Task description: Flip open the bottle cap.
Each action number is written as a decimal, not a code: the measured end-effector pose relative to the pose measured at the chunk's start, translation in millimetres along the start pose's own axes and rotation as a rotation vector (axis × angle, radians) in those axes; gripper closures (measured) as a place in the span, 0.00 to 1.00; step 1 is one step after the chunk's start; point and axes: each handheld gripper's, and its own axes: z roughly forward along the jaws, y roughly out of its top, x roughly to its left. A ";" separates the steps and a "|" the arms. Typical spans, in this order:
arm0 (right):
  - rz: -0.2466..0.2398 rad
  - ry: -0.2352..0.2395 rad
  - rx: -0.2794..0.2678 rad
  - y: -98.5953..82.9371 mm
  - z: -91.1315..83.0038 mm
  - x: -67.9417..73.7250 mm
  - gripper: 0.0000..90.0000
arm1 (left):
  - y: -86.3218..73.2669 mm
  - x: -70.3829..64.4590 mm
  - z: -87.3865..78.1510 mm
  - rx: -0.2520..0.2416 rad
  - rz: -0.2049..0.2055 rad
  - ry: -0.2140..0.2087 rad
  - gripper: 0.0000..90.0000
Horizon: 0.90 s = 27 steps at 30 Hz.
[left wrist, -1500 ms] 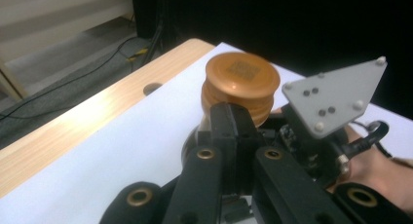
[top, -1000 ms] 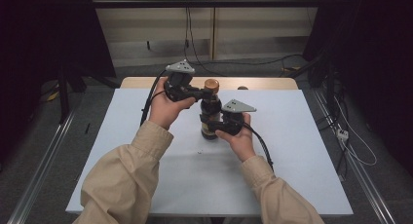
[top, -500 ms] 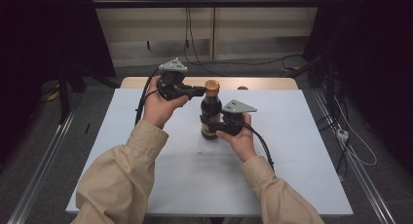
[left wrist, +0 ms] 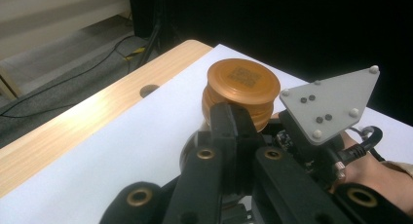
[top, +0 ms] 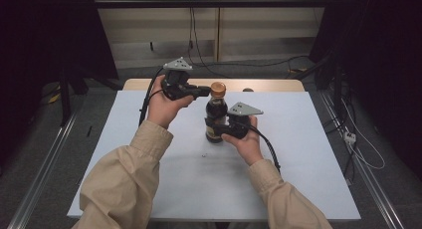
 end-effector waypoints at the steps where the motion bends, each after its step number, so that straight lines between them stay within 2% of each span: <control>1: 0.000 0.003 -0.001 -0.1 0.1 -0.3 0.35 | 0.6 -0.3 0.0 0.001 0.008 -0.002 1.00; 8: 0.013 0.001 -0.004 -0.2 0.9 -2.0 0.35 | 2.0 -4.0 1.1 0.004 0.016 -0.001 1.00; 12: 0.008 -0.002 0.000 -0.1 0.2 -1.6 0.35 | 2.3 -5.2 1.3 0.005 0.034 0.000 1.00; 17: 0.018 -0.007 0.005 0.2 -1.1 -2.2 0.36 | 2.9 -6.6 5.3 -0.010 0.018 -0.011 1.00; 18: 0.018 -0.009 0.003 -0.2 -1.6 -2.8 0.36 | 3.4 -7.4 4.1 -0.097 0.007 -0.034 1.00; 19: 0.022 -0.006 -0.001 -0.5 -1.8 -3.2 0.36 | 9.9 -9.2 -0.7 -0.173 -0.023 -0.069 1.00; 20: 0.000 -0.008 0.005 0.0 -0.8 -0.2 0.36 | 21.0 -15.0 -4.0 -0.189 -0.002 -0.068 1.00; 21: -0.034 -0.005 0.010 0.8 1.8 4.6 0.36 | 32.7 -23.1 -2.5 -0.134 0.051 -0.035 1.00; 22: -0.083 -0.014 0.023 4.0 4.9 11.8 0.35 | 41.1 -29.4 -1.5 -0.106 0.067 -0.025 1.00; 23: -0.116 -0.021 0.043 7.5 7.6 17.0 0.35 | 46.9 -33.1 -2.1 -0.080 0.081 -0.016 1.00; 24: -0.139 -0.015 0.062 10.0 8.5 19.4 0.35 | 49.0 -34.3 -4.5 -0.061 0.087 0.011 1.00; 25: -0.138 -0.018 0.064 10.2 8.2 19.0 0.35 | 48.2 -32.5 -8.3 -0.061 0.087 0.019 1.00; 27: -0.093 -0.014 0.053 7.9 5.6 10.9 0.35 | 42.0 -27.0 -13.4 -0.053 0.073 0.032 1.00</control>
